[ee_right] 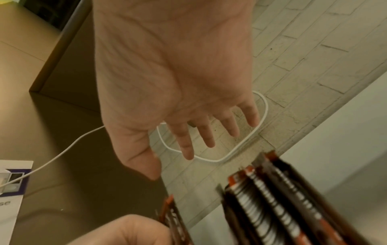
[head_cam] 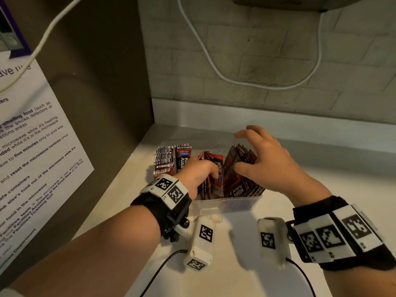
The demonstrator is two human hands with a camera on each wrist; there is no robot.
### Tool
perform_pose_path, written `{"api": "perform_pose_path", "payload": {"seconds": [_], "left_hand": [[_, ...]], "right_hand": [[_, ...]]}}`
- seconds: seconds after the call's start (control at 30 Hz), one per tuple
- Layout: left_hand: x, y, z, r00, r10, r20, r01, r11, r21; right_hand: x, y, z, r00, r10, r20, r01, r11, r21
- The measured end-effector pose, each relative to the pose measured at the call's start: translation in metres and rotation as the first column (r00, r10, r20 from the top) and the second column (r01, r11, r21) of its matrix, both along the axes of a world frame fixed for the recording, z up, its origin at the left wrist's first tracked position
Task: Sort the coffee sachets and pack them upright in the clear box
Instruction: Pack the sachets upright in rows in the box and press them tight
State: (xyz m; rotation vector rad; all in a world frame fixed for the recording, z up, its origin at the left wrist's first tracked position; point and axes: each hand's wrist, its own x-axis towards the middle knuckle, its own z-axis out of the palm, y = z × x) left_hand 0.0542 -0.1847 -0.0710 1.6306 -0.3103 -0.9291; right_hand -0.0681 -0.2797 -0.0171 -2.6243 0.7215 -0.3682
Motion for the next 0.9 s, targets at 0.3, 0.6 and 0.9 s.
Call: {"api": "perform_pose_path", "payload": {"seconds": [0.3,0.6,0.9], "left_hand": [[-0.002,-0.004,0.000,0.998,0.011,-0.062,-0.009,0.999,0.032],[-0.005,-0.006,0.003,0.996,0.006,-0.086,-0.007,1.000,-0.003],[0.009,0.008,0.012,0.989,0.112,-0.100,-0.122,0.987,-0.105]], "right_hand": [[-0.001,-0.001,-0.004,0.998,-0.038,-0.055,0.039,0.999,0.009],[-0.004,-0.004,-0.003,0.998,-0.053,-0.032,0.054,0.998,0.027],[-0.006,0.011,0.006,0.962,-0.047,0.270,0.033,0.998,0.057]]}}
